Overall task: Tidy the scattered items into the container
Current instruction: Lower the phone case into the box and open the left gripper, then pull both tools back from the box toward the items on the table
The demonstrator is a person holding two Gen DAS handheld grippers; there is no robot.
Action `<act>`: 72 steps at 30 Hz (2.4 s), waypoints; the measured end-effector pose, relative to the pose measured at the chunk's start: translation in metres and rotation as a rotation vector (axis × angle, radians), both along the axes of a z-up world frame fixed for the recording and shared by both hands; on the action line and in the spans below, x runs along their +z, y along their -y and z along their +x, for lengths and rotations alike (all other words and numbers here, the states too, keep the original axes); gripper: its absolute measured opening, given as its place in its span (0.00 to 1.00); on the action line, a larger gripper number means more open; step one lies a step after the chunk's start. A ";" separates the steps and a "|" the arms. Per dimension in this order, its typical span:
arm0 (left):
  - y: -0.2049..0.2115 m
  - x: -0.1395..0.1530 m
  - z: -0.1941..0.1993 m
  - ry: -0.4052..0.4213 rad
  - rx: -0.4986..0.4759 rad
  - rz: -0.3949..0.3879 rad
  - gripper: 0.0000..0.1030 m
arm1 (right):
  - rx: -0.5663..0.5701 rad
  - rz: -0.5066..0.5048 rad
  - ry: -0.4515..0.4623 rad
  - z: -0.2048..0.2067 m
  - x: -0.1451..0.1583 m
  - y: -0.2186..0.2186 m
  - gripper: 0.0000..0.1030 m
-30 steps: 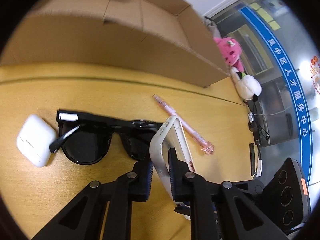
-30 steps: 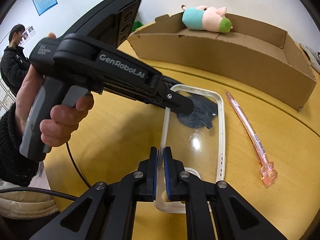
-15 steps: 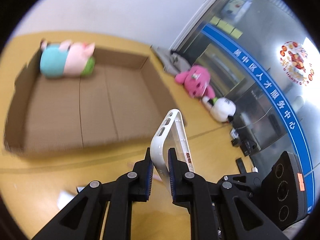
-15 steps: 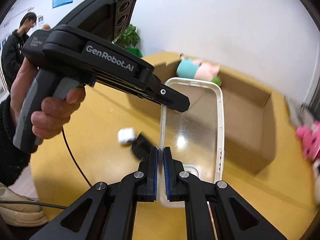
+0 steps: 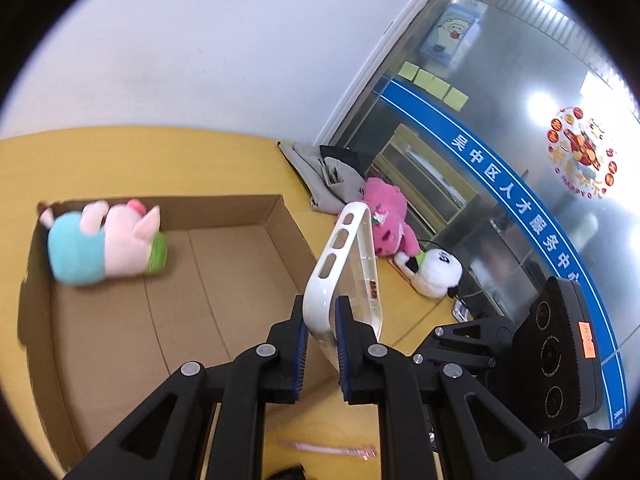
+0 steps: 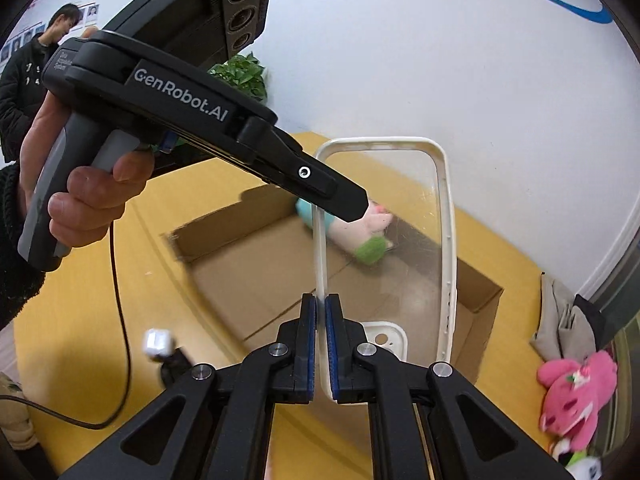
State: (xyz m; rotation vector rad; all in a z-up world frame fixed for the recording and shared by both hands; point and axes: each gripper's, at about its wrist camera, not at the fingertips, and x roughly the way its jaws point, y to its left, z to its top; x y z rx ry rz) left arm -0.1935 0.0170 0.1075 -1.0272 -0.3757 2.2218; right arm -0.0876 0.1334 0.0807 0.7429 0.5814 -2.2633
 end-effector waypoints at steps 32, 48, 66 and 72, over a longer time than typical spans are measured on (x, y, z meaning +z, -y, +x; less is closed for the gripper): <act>-0.038 -0.189 -0.226 0.421 0.108 -0.023 0.15 | -0.122 0.134 0.431 -0.250 -0.145 -0.035 0.06; -0.043 -0.199 -0.230 0.410 0.124 -0.095 0.24 | -0.162 0.182 0.478 -0.255 -0.148 -0.033 0.06; -0.042 -0.144 -0.196 0.288 0.139 -0.154 0.45 | -0.201 0.156 0.403 -0.213 -0.113 -0.042 0.64; -0.029 -0.097 -0.155 0.186 0.156 -0.165 0.45 | -0.234 0.121 0.340 -0.177 -0.074 -0.046 0.78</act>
